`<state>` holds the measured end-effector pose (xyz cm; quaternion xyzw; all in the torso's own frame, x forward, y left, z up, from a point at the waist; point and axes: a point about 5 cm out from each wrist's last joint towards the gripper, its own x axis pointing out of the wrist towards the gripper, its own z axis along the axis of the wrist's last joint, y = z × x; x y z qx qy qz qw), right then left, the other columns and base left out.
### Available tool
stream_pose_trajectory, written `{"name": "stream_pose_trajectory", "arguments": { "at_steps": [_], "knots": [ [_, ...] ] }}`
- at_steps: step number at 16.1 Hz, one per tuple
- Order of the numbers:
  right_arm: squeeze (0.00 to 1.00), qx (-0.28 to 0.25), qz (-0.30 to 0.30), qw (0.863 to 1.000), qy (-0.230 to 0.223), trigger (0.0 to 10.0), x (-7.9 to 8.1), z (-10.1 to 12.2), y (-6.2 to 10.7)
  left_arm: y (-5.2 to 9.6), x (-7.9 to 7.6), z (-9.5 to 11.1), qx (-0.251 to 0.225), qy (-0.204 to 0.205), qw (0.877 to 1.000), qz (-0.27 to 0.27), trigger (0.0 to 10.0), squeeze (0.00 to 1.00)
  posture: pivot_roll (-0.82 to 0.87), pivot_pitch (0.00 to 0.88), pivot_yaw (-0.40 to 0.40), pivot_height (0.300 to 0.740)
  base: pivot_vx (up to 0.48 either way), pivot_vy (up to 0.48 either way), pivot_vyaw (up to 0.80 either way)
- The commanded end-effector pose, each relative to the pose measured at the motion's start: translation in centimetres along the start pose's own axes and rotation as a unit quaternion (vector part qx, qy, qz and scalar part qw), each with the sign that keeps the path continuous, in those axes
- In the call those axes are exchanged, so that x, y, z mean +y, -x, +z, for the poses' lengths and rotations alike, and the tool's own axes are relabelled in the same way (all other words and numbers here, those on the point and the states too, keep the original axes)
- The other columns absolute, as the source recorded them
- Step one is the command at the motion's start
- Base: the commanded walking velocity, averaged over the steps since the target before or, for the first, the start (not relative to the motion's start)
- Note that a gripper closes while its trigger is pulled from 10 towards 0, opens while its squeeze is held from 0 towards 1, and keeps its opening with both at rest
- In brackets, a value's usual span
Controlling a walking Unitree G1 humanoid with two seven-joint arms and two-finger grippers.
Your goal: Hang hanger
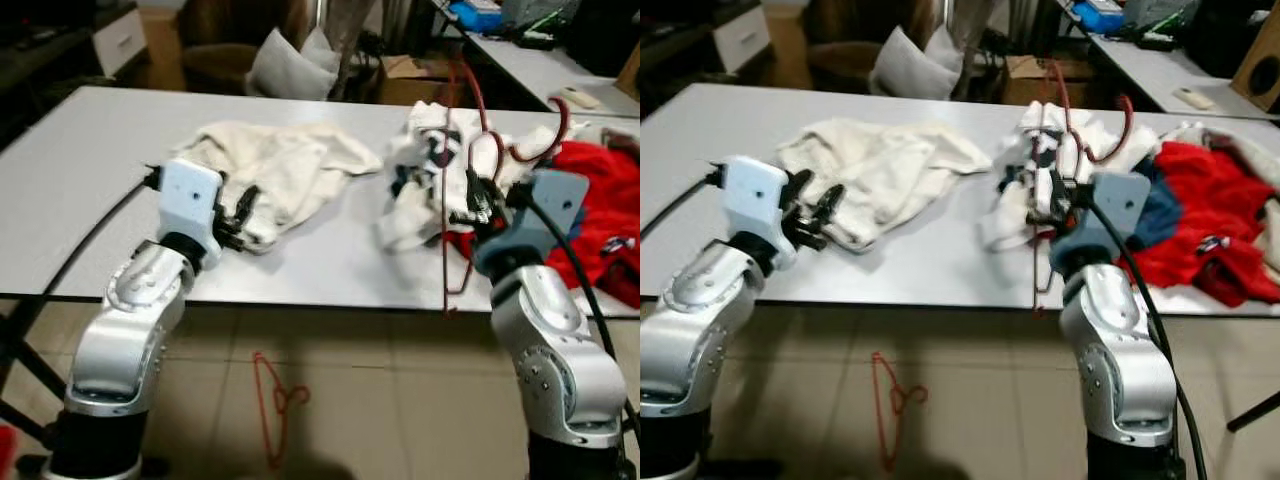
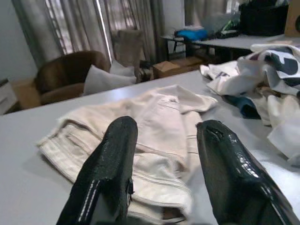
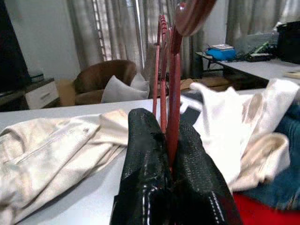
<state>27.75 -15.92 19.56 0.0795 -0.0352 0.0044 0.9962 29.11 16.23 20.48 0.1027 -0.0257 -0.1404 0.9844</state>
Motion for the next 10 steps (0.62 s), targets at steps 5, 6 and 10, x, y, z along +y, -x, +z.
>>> {"name": "stream_pose_trajectory", "arguments": {
  "at_steps": [5,6,10],
  "knots": [
    [0.0,0.003,0.024,1.0,-0.009,10.0,0.7,-0.6,0.4,0.0,0.1,-0.5,0.004,0.019,1.0,0.01,10.0,0.0,-0.09,0.0,-0.039,0.74,0.0,0.0,0.0],
    [0.0,0.006,0.03,0.999,-0.014,10.0,0.7,-0.7,0.5,0.1,0.1,-0.6,0.004,0.018,1.0,0.01,10.0,0.0,-0.09,0.0,-0.039,0.74,0.0,0.0,0.0],
    [0.0,0.023,0.021,0.999,-0.024,10.0,0.1,-1.5,1.1,0.6,0.0,-1.8,0.011,0.032,0.999,0.019,10.0,0.0,-0.1,0.0,-0.038,0.74,0.0,0.0,0.0]
  ]
}}
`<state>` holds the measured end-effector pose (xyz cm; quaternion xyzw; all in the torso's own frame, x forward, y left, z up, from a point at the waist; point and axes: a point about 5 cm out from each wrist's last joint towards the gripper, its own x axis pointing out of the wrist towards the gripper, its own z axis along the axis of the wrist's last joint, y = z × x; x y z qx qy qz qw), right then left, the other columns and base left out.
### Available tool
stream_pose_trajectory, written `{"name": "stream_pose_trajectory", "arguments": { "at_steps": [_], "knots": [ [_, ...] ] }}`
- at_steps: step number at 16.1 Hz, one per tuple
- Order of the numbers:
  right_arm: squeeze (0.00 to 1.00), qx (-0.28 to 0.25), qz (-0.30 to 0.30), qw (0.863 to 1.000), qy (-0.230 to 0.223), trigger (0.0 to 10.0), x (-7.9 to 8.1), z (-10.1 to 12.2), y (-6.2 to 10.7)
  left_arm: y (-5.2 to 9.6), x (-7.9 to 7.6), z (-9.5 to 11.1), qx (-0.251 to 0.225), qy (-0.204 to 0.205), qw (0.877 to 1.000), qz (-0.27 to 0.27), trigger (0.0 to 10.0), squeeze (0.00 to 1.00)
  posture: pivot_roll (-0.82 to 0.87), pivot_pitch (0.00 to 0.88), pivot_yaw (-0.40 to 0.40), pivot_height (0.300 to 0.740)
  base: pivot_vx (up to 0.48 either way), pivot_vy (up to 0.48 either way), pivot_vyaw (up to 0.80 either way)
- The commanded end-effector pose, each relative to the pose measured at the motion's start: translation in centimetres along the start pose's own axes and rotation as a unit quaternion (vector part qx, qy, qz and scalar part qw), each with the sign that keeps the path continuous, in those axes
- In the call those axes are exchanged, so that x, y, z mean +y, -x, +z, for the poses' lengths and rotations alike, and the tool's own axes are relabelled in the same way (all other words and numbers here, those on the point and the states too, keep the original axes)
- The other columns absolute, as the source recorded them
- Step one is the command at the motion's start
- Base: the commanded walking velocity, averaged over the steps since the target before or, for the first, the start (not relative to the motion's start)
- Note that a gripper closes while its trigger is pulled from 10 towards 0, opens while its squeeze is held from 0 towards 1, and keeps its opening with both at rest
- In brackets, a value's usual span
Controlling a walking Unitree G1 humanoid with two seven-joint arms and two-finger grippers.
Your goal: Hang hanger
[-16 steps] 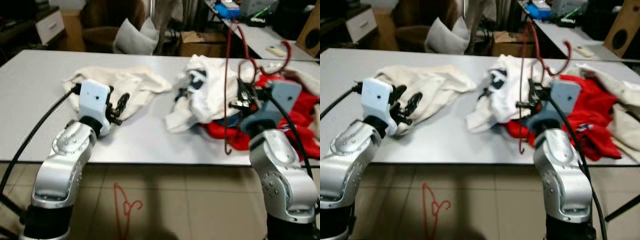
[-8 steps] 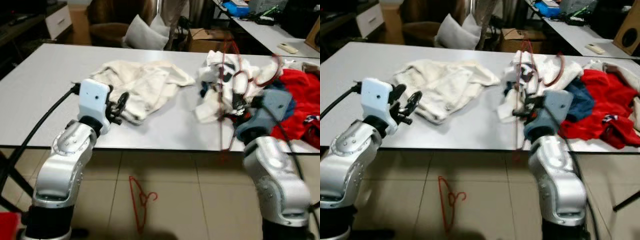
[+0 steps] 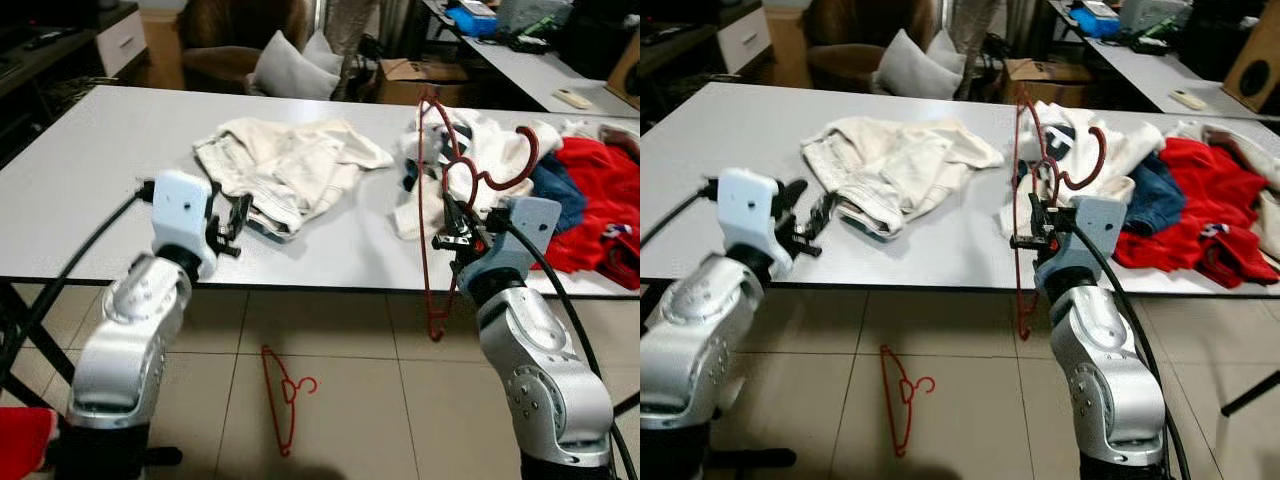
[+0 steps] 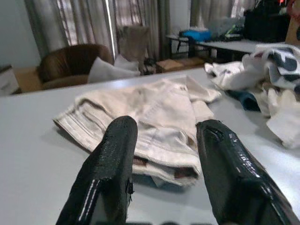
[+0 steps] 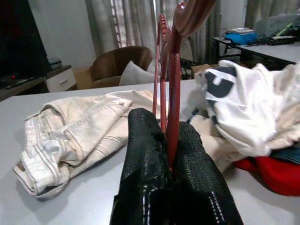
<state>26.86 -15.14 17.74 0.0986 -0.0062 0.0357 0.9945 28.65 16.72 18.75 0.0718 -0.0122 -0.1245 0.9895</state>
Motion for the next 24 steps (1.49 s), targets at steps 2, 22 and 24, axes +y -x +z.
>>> {"name": "stream_pose_trajectory", "arguments": {
  "at_steps": [2,22,24],
  "knots": [
    [0.0,0.0,-0.002,1.0,-0.001,10.0,-0.6,0.1,0.3,-0.1,0.0,0.0,-0.003,-0.008,1.0,0.004,10.0,0.0,-0.11,0.0,-0.036,0.74,0.0,0.0,0.0],
    [0.0,0.061,0.045,0.997,0.011,10.0,-1.9,-3.1,2.5,0.3,-0.3,-2.0,0.006,-0.003,1.0,-0.01,10.0,0.0,-0.12,0.0,-0.036,0.74,0.062,0.143,-0.11],
    [0.0,0.057,0.05,0.997,0.009,10.0,-1.6,-3.1,2.3,0.3,-0.1,-2.1,0.008,-0.004,1.0,-0.008,10.0,0.0,-0.12,0.0,-0.03,0.74,0.326,0.0,0.0]
  ]
}}
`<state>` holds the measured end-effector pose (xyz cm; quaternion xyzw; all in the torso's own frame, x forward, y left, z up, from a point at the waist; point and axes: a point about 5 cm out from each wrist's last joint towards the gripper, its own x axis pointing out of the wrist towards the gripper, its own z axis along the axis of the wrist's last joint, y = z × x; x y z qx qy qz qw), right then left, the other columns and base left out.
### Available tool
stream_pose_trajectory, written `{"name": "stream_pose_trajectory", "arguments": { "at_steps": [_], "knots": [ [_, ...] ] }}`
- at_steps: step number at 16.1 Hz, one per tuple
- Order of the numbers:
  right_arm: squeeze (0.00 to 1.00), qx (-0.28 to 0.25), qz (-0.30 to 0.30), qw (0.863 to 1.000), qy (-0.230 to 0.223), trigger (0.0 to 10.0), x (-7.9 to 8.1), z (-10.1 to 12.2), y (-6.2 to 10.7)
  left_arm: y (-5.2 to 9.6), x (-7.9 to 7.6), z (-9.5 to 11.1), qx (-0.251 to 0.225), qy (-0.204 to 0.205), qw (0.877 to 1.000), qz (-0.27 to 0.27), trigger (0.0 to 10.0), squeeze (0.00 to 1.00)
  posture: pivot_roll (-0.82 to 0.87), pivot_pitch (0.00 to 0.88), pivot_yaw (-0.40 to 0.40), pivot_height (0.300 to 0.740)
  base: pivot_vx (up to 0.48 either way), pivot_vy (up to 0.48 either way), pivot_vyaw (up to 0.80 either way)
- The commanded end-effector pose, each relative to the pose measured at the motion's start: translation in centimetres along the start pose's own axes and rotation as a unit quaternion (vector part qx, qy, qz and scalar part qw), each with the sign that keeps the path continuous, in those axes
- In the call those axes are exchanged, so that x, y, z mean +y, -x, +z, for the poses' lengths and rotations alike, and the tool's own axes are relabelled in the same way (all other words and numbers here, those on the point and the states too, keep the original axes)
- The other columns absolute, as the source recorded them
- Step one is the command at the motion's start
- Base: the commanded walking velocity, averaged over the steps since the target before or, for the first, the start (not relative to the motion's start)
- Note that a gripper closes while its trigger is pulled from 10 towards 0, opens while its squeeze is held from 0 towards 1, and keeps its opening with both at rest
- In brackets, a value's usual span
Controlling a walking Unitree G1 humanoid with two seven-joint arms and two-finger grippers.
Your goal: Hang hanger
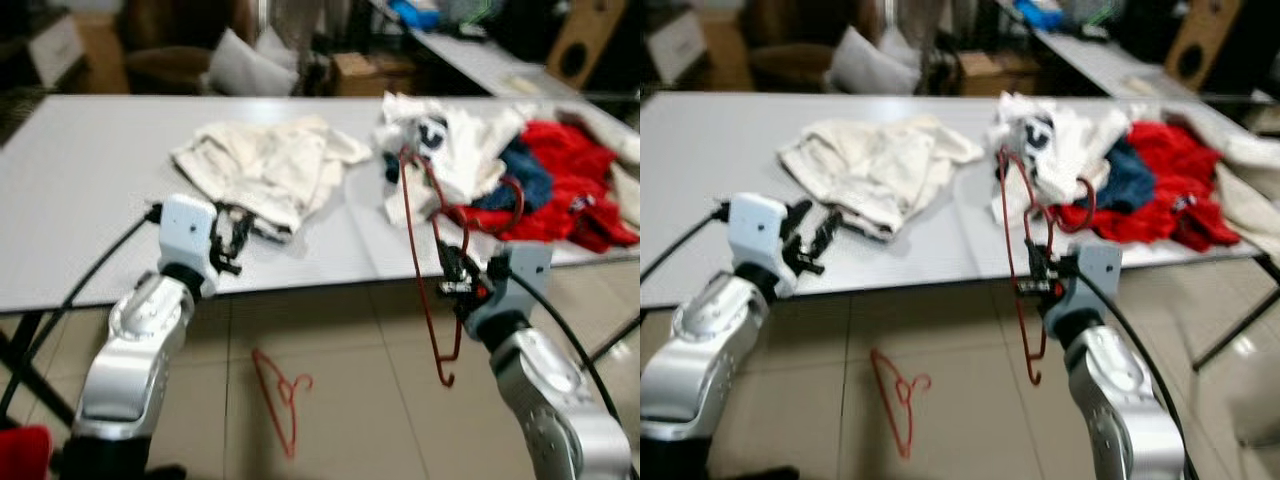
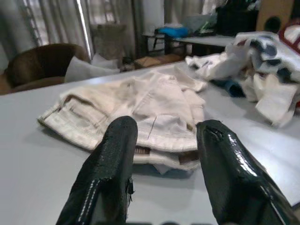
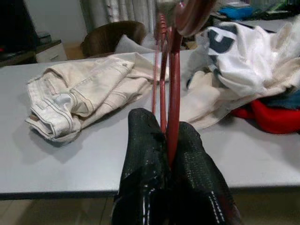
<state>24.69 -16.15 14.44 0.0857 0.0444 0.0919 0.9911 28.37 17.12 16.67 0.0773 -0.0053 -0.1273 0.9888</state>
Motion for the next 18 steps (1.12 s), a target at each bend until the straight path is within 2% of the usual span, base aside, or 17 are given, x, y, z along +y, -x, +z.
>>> {"name": "stream_pose_trajectory", "arguments": {
  "at_steps": [1,12,18],
  "knots": [
    [0.0,-0.003,0.002,1.0,-0.005,10.0,-0.01,-0.03,-0.11,-0.15,0.01,-0.01,0.001,0.0,1.0,-0.005,10.0,0.0,-0.11,0.0,-0.031,0.74,0.341,0.0,0.0],
    [0.0,-0.012,-0.012,1.0,-0.009,10.0,-0.31,-0.07,-0.02,-0.17,-0.24,0.18,0.001,-0.014,1.0,-0.026,10.0,0.0,-0.11,0.0,-0.022,0.74,0.346,0.0,0.0],
    [0.0,-0.01,-0.018,1.0,0.01,10.0,-0.63,-0.06,0.2,-0.19,-0.57,0.1,0.003,-0.013,0.999,-0.032,10.0,0.0,-0.12,0.0,-0.027,0.74,0.328,0.0,0.0]
  ]
}}
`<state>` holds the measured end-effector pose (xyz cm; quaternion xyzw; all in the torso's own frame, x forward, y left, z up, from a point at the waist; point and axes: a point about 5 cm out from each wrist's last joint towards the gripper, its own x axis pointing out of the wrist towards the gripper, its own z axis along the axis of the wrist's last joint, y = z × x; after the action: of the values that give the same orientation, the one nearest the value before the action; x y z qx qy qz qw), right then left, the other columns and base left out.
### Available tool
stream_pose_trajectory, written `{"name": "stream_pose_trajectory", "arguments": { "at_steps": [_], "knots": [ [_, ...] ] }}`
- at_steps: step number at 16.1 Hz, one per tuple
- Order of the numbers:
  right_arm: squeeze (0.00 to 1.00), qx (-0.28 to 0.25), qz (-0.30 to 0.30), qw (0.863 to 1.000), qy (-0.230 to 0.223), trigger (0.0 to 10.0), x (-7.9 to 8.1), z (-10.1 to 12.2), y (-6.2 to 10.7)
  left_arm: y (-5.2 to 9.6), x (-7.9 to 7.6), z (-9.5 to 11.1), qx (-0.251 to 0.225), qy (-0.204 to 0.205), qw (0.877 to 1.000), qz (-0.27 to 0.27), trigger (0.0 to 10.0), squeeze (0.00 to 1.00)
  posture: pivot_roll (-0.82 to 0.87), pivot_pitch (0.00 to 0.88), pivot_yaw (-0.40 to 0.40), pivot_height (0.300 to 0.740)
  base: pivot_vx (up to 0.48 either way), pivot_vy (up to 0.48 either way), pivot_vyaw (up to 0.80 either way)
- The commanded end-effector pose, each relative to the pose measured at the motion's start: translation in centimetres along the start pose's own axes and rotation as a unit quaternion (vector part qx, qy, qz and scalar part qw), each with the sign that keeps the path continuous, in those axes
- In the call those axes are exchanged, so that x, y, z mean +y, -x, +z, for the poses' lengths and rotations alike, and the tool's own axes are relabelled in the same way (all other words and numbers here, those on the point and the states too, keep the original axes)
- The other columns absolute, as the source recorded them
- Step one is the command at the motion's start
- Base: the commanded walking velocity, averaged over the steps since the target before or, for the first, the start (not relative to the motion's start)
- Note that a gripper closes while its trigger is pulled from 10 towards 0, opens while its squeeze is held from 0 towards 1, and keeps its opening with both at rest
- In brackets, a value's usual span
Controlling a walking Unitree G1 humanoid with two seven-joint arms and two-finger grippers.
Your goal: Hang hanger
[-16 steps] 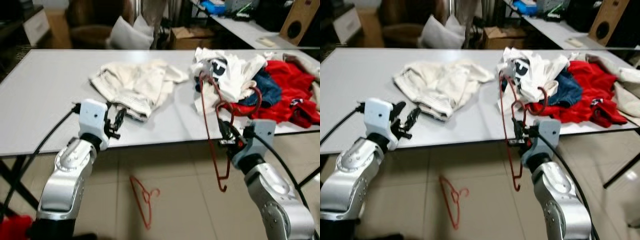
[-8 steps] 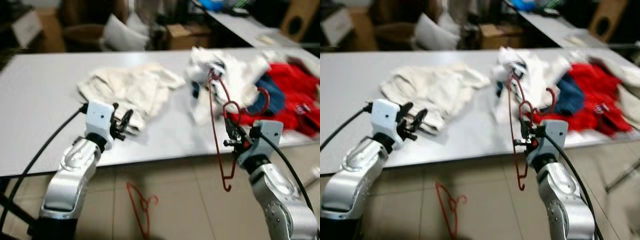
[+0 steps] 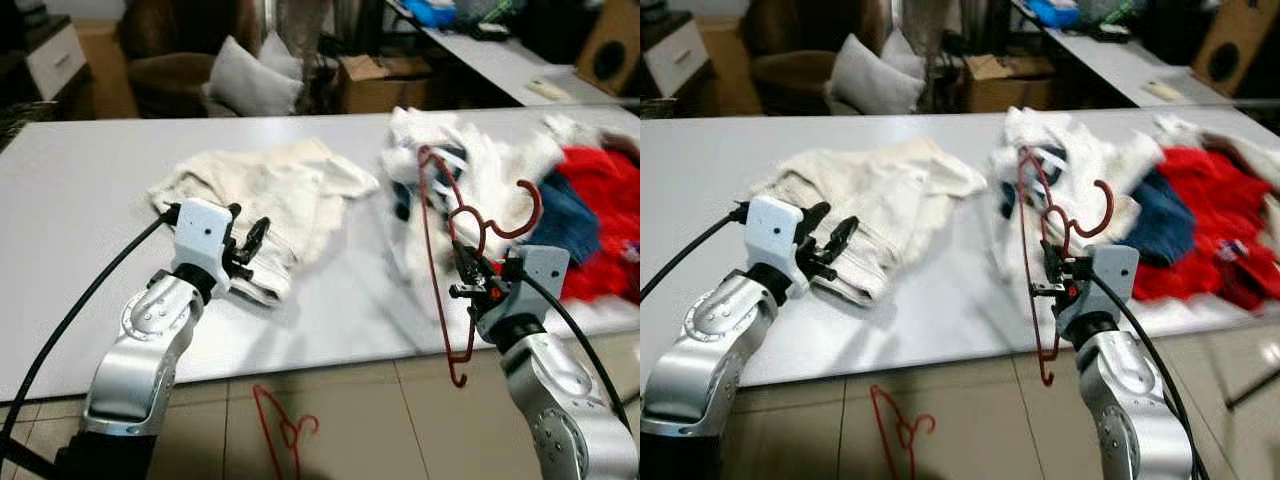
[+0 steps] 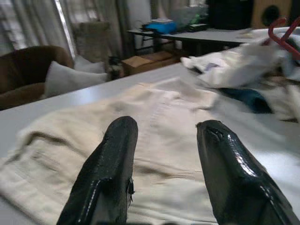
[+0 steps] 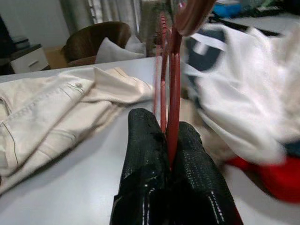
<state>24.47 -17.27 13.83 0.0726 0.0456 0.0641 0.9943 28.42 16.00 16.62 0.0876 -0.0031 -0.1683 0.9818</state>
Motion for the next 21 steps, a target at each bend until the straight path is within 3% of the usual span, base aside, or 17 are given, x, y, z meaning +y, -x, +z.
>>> {"name": "stream_pose_trajectory", "arguments": {
  "at_steps": [1,7,11,12,14,15,17,19,21],
  "knots": [
    [0.0,-0.009,0.015,1.0,0.012,10.0,0.6,0.4,-0.2,0.3,0.4,-0.2,0.005,0.0,1.0,0.009,10.0,0.0,-0.12,0.0,-0.028,0.74,0.311,0.0,0.0],
    [0.0,0.023,0.055,0.997,0.041,10.0,1.3,0.1,-0.3,0.5,0.5,-0.9,0.023,0.0,1.0,0.008,10.0,0.0,-0.13,0.0,-0.023,0.74,0.049,0.0,0.0],
    [0.0,0.013,0.036,0.998,0.042,10.0,0.7,0.1,-0.4,0.6,2.1,-1.9,0.062,-0.042,0.997,0.005,10.0,0.0,-0.13,0.0,-0.016,0.74,0.0,0.0,0.0],
    [0.0,0.011,0.037,0.998,0.048,10.0,0.7,0.2,-0.5,0.9,2.3,-2.3,0.076,-0.06,0.995,-0.021,10.0,0.0,-0.13,0.0,-0.019,0.74,0.0,0.0,0.0],
    [0.0,0.008,0.039,0.998,0.053,10.0,0.7,0.4,-0.7,1.9,3.2,-3.7,0.129,-0.109,0.983,-0.074,10.0,0.0,-0.13,0.0,-0.019,0.74,0.0,0.0,0.0],
    [0.0,0.006,0.04,0.998,0.054,10.0,0.8,0.4,-0.8,2.4,3.9,-4.9,0.18,-0.134,0.97,-0.091,10.0,0.0,-0.13,0.0,-0.012,0.74,0.0,0.0,0.0],
    [0.0,0.003,0.04,0.998,0.054,10.0,1.0,0.4,-1.0,2.7,4.3,-6.3,0.228,-0.153,0.956,-0.107,10.0,0.0,-0.13,0.0,-0.003,0.74,0.0,0.0,0.0],
    [0.0,-0.004,0.038,0.998,0.053,10.0,1.1,0.6,-1.1,1.8,2.5,-8.0,0.253,-0.135,0.945,-0.157,10.0,0.0,-0.14,0.0,0.005,0.74,0.0,0.0,0.0],
    [0.0,-0.01,0.038,0.998,0.055,10.0,1.1,0.9,-1.0,-0.2,-0.3,-8.8,0.244,-0.118,0.94,-0.206,10.0,0.0,-0.15,0.0,0.004,0.74,0.0,0.0,0.0]
  ]
}}
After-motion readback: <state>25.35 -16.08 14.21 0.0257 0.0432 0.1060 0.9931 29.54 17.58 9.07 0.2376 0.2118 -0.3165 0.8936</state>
